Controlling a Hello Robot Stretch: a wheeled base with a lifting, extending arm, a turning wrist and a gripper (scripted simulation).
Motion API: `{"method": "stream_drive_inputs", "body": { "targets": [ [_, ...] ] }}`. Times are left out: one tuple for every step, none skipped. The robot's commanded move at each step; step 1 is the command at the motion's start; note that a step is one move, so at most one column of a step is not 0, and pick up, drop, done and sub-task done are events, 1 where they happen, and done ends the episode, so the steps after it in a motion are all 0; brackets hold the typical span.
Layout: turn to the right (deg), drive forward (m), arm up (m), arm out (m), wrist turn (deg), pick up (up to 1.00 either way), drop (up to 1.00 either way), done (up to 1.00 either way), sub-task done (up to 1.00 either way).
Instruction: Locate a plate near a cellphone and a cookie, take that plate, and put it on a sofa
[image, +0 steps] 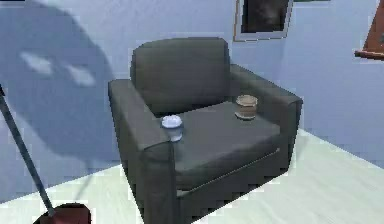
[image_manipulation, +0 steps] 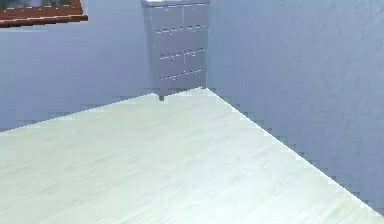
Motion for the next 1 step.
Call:
{"method": "stream_drive_inputs", "body": {
  "targets": [
    [-45.0, 0.0, 0.0, 0.0, 0.0, 0.0, 0.0, 0.0, 0.0]
  ]
}}
